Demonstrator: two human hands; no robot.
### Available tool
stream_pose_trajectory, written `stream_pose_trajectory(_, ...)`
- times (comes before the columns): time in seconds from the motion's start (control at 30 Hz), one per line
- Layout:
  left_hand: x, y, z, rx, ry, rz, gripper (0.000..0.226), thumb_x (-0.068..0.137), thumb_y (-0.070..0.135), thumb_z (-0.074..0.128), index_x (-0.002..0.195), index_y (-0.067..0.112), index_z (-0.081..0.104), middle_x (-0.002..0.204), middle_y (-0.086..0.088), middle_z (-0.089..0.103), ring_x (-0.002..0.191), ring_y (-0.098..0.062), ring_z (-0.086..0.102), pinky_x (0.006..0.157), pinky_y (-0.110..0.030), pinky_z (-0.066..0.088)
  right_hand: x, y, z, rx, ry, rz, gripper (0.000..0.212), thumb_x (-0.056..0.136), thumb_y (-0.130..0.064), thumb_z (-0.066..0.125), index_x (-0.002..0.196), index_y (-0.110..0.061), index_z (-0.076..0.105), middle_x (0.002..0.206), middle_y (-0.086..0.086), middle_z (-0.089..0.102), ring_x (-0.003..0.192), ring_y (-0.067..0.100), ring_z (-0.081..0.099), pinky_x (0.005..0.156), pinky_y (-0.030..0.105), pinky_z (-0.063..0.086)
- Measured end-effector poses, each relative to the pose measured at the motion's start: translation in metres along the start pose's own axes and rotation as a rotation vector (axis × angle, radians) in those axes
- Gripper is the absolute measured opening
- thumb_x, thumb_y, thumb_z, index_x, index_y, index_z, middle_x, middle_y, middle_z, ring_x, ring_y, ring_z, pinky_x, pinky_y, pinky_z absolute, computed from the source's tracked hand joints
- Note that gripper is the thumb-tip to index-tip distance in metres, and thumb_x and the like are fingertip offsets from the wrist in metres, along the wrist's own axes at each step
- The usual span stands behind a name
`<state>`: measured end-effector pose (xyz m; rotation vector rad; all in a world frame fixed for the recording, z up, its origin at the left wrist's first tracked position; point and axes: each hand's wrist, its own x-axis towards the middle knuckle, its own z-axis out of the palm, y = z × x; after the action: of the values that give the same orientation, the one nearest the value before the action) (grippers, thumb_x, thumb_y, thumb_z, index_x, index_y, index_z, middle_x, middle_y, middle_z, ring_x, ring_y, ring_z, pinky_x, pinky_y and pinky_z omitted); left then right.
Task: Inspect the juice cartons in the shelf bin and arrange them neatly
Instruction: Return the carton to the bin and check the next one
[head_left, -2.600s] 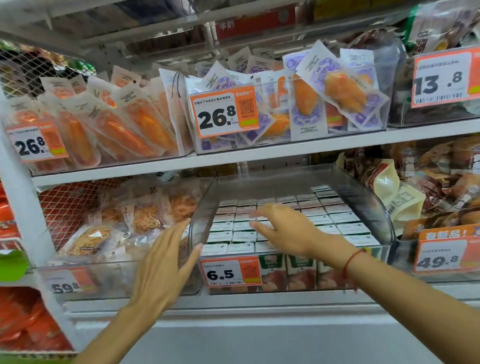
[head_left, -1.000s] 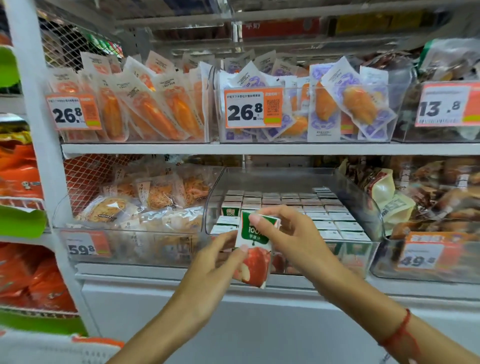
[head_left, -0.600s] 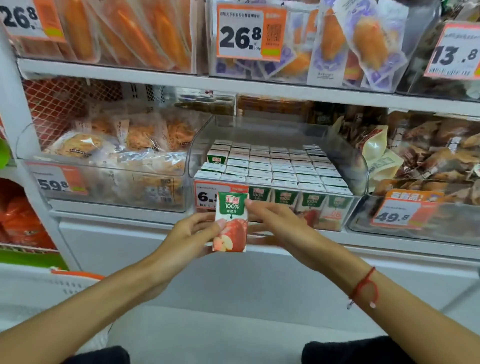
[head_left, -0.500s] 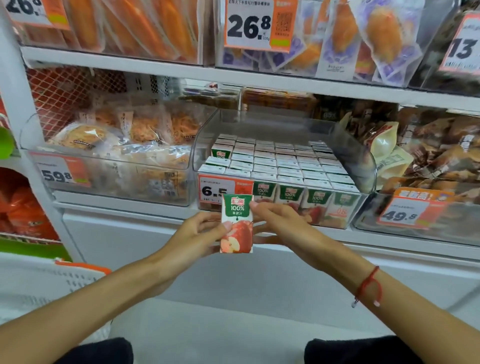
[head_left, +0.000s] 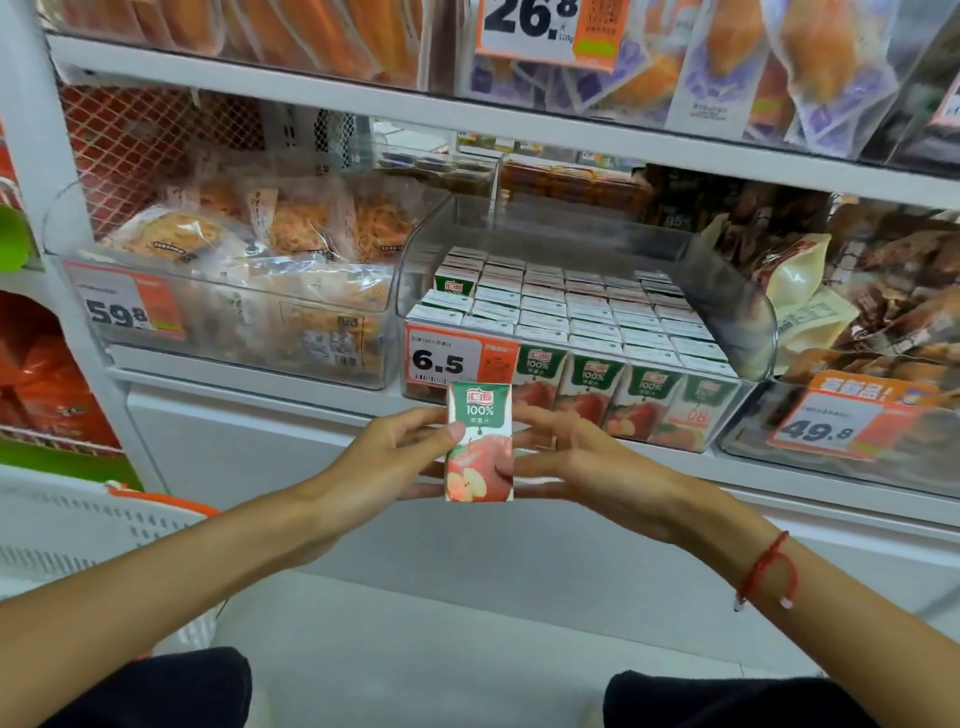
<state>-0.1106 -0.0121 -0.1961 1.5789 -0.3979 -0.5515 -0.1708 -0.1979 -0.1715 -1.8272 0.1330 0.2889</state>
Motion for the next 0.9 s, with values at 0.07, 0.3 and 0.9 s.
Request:
stream_pose_trajectory(0.07, -0.001, -0.001, 0.000, -0.002, -0.004, 0.002, 0.018, 0.099, 0.023, 0.054, 0.112, 0.031, 0.062, 0.103, 0.006, 0.075, 0.085, -0.007, 0.073, 0.062, -0.014, 0.055, -0.002, 0.003, -0.002, -0.007, -0.020, -0.006, 0.059, 0.089, -0.008, 0.067, 0.140, -0.031, 0.047, 0.126, 0.009, 0.063, 0.115, 0.018, 0.063, 0.101, 0.038, 0.051)
stream_pose_trajectory(0.3, 0.000, -0.002, 0.005, 0.020, -0.015, -0.019, 0.024, 0.100, 0.026, 0.052, 0.122, 0.029, 0.059, 0.113, 0.001, 0.071, 0.089, -0.007, 0.073, 0.068, -0.016, 0.057, -0.005, 0.006, -0.010, -0.058, -0.032, -0.007, 0.074, 0.078, 0.001, 0.077, 0.137, -0.035, 0.049, 0.119, 0.006, 0.066, 0.104, 0.017, 0.069, 0.091, 0.028, 0.055)
stream_pose_trajectory(0.9, 0.003, -0.006, 0.000, -0.005, -0.001, -0.077, 0.019, 0.098, 0.030, 0.054, 0.116, 0.028, 0.058, 0.095, 0.009, 0.077, 0.090, -0.009, 0.073, 0.070, -0.018, 0.057, -0.003, 0.007, -0.007, 0.025, 0.071, -0.031, 0.027, 0.092, -0.038, 0.060, 0.116, -0.027, 0.063, 0.098, 0.000, 0.076, 0.084, 0.015, 0.073, 0.075, 0.021, 0.057)
